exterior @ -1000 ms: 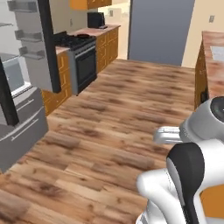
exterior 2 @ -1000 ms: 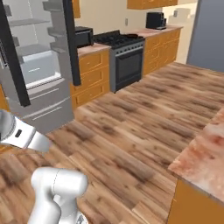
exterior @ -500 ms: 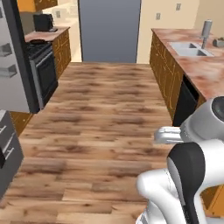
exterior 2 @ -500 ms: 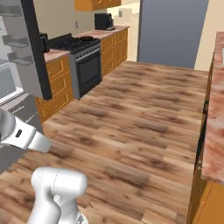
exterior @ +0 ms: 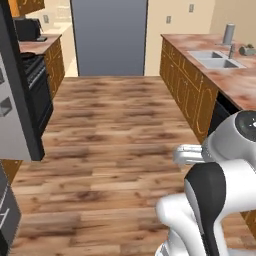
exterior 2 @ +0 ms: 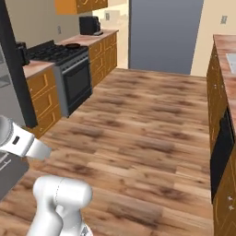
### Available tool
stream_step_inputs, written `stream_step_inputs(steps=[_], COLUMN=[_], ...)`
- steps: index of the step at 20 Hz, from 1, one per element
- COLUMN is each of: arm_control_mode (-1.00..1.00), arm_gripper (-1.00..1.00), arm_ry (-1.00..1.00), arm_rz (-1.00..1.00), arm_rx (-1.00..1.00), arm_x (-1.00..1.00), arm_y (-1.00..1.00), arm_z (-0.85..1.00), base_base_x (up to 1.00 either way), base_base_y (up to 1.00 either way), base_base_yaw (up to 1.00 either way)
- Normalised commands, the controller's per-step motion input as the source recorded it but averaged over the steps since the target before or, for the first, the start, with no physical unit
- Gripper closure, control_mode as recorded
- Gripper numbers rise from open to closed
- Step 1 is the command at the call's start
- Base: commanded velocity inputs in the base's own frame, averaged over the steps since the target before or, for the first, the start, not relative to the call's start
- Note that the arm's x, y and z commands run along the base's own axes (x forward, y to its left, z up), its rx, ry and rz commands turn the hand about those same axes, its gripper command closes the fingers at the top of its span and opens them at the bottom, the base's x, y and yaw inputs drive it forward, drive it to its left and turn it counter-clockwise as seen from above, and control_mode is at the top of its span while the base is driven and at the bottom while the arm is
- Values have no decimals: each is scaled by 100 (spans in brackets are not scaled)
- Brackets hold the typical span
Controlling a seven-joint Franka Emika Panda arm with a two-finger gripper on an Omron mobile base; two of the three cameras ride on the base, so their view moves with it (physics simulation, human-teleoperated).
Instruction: Place the cold items (lime and carrot) from the fridge in one tupperware on the dining counter. Place the warm items (hot dog and kebab skewer) in the stove area in another tupperware.
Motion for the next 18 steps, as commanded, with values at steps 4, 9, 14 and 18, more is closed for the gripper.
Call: stream_step_inputs(steps=[4, 9, 14, 18], arm_control_mode=[100, 100, 100, 100], arm_gripper=[-100, -100, -100, -100], arm_ry=[0, 0, 0, 0], arm_rz=[0, 0, 0, 0], arm_rx=[0, 0, 0, 0], arm_x=[0, 0, 0, 0], arm_y=[0, 0, 0, 0], arm_z=[0, 0, 0, 0], base_base_x=[100, 100, 100, 100], base_base_y=[0, -13, -5, -4], base_base_yaw=[1, 15, 31, 38])
